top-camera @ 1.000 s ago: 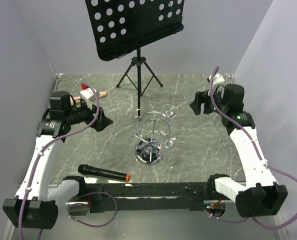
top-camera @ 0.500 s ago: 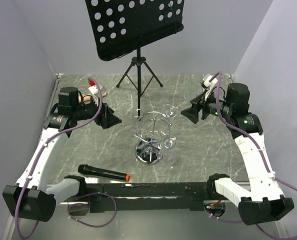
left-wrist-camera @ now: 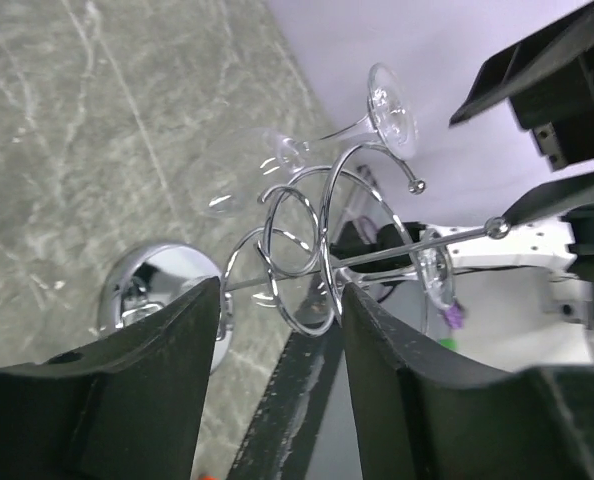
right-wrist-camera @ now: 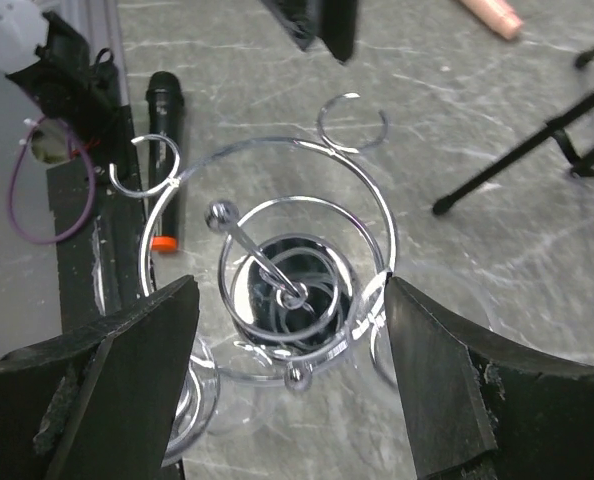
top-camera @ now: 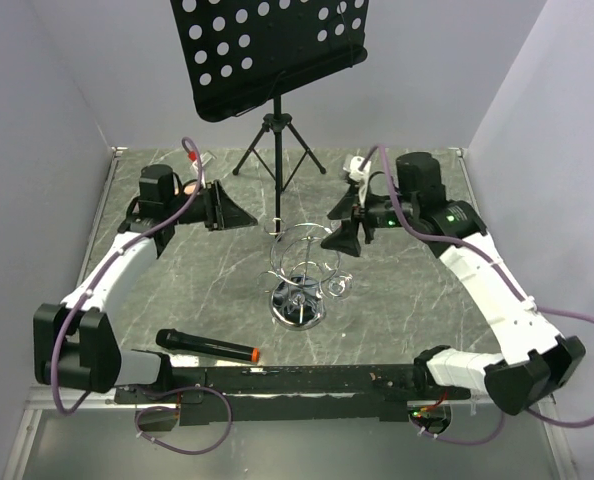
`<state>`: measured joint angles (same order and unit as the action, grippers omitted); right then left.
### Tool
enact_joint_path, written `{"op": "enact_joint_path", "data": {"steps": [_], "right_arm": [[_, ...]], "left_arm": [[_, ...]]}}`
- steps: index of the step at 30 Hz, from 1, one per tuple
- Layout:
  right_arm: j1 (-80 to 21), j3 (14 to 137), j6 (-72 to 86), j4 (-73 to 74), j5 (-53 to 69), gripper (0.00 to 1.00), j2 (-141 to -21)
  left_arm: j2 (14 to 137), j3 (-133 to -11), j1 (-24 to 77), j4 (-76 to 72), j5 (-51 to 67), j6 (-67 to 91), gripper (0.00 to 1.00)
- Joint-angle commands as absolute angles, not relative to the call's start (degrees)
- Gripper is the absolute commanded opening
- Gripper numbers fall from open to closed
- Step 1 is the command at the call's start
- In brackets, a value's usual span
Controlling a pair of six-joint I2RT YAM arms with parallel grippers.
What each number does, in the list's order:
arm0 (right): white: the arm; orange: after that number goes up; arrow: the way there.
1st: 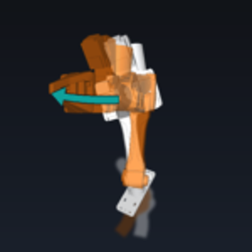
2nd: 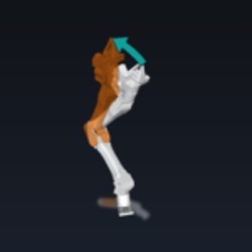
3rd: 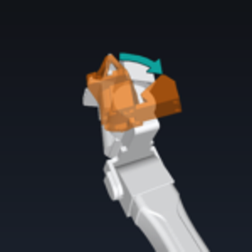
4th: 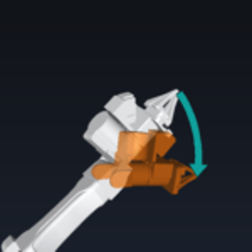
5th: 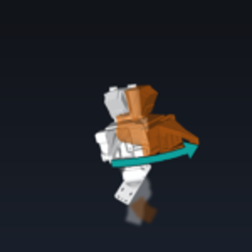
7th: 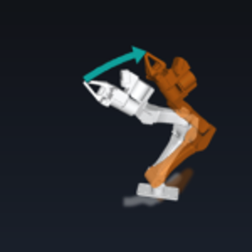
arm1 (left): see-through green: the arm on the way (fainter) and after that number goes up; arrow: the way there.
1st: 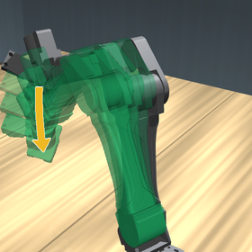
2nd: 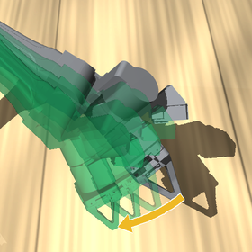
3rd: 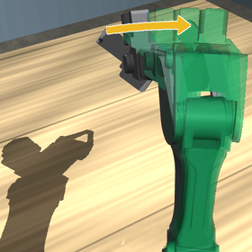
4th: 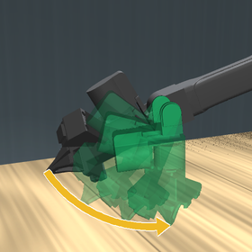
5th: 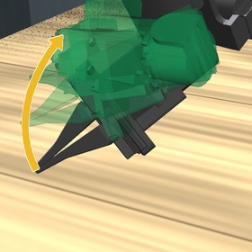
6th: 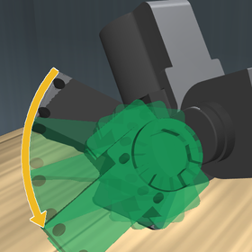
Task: Take the wine glass off the wine glass rack
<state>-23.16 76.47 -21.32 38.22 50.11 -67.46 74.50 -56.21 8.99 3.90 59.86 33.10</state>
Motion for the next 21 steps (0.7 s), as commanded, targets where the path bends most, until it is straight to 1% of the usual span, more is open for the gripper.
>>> {"op": "enact_joint_path", "data": {"steps": [1, 3, 9, 11, 13, 16, 21], "right_arm": [[-26.8, 81.03, -24.26, 37.27, 53.26, 0.79, -69.34], [-28.38, 81.82, -24.69, 37.26, 53.96, 0.77, -70.39], [-32.08, 83.14, -26.28, 38.06, 52.91, 0.7, -72.42], [-32.52, 82.97, -26.45, 38.23, 52.65, 0.68, -72.86], [-32.87, 82.44, -26.63, 38.15, 52.3, 0.65, -72.95], [-33.31, 81.65, -26.63, 37.62, 51.51, 0.6, -73.12], [-34.01, 81.04, -26.81, 36.56, 49.49, 0.55, -73.56]], "left_arm": [[76.9, -55.81, 9.32, -6.76, 66.44, 41.21, 0.56], [78.39, -55.2, 9.4, -8.87, 67.32, 43.32, 0.54], [81.3, -55.81, 10.02, -8.87, 69.17, 43.68, 0.47], [81.56, -55.55, 10.37, -11.15, 70.05, 44.56, 0.43], [82.35, -55.9, 10.81, -9.85, 70.66, 42.9, 0.38], [83.67, -57.48, 11.51, -5.37, 71.45, 39.73, 0.38], [84.81, -57.74, 13.35, -7.3, 72.68, 41.23, 0.37]]}}
